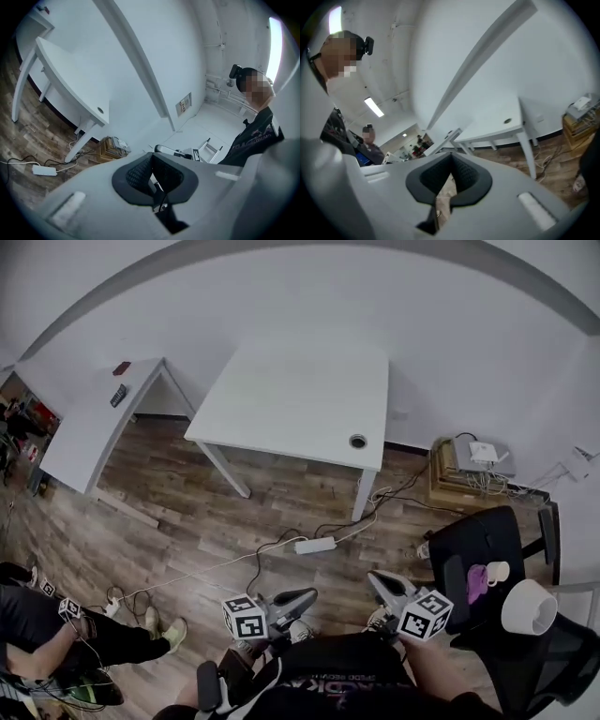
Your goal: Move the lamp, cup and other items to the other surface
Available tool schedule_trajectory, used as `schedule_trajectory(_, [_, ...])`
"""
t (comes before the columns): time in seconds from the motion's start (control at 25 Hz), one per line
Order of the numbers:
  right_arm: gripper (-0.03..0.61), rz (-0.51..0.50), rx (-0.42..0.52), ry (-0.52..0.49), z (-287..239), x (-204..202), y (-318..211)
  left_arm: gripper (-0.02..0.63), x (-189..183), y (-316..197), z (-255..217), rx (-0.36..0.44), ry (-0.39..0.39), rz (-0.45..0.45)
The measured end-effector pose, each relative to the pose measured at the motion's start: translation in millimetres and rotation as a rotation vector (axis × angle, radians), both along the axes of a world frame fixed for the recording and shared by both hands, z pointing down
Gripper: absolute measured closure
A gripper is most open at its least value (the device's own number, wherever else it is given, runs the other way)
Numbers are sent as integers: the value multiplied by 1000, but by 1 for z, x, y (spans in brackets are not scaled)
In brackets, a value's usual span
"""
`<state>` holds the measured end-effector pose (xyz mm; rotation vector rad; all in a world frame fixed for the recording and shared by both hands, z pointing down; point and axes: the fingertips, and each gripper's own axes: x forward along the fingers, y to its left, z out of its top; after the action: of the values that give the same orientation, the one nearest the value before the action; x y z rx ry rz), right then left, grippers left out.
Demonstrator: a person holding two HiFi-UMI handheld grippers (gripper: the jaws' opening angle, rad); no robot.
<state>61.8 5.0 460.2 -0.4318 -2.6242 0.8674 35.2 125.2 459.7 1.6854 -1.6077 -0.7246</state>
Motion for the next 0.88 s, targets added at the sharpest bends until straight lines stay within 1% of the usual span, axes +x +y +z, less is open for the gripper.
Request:
schedule_trajectory(0.12, [580, -191, 6, -9, -9, -12, 81, 614, -5, 31, -4, 1, -6, -48])
schedule_trajectory(0.2, [580, -283, 13, -9, -10, -14, 118, 614, -7, 48, -6, -2, -19, -64])
schedule_trajectory(0.28, [578, -346, 14, -4, -7, -15, 146, 614, -11, 66, -5, 2, -32, -79])
schedule_trajectory(0.36, [575, -373, 2, 0, -4, -18, 164, 614, -15, 82, -4, 11, -41, -96])
schedule_trajectory(0.52, [575, -380, -5, 1, 0, -22, 185, 614, -21, 104, -2, 19, -49, -123])
schedule_trajectory(0.64, [575, -394, 1, -2, 0, -20, 197, 614, -21, 114, -5, 27, -40, -140])
schedule_trajectory(0.88, [575, -402, 8, -1, -1, -18, 209, 614, -19, 121, -4, 50, -37, -129])
